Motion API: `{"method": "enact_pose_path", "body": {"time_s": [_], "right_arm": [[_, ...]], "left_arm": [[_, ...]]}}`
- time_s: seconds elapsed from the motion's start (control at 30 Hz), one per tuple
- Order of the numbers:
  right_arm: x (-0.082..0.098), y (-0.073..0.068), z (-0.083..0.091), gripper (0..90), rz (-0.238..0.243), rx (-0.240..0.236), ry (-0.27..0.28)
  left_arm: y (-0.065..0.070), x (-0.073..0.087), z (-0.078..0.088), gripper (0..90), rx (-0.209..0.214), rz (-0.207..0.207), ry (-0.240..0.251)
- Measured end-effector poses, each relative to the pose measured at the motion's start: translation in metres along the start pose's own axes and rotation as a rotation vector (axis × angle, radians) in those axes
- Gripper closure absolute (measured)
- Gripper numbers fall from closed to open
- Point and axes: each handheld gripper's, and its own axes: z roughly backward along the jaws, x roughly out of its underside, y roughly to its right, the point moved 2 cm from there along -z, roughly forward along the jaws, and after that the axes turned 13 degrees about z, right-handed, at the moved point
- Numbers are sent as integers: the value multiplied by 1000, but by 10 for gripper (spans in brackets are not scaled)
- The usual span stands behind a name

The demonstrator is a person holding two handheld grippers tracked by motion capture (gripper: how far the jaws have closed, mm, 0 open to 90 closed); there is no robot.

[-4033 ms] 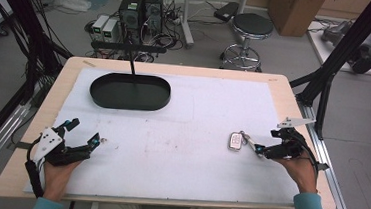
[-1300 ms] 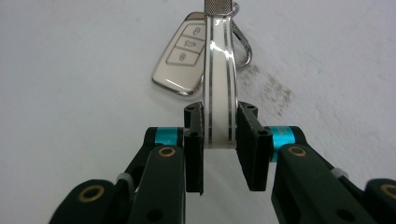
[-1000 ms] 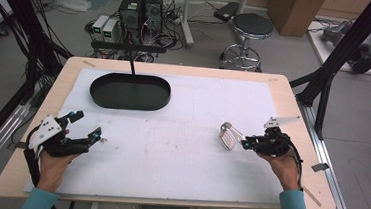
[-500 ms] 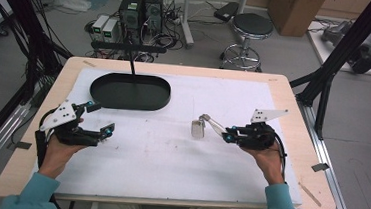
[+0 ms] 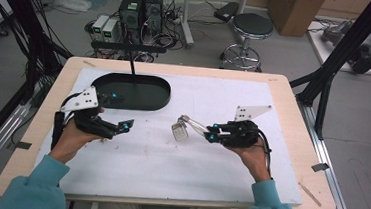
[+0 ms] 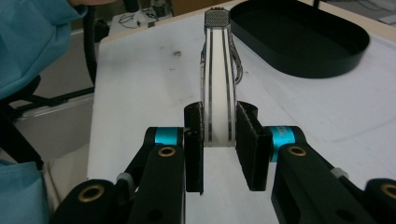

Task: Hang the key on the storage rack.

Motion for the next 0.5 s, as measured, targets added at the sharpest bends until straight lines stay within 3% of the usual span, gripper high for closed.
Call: {"method": "enact_pose_path", "body": {"time_s": [0.1, 0.5], "right_arm": [[-6, -2, -7, 748, 18, -16, 11], [-30, -9, -29, 747, 74, -85, 40]], "left_arm": [[3, -3, -7, 117, 15, -5, -15], [19, -17, -35, 120, 143, -42, -80]]}}
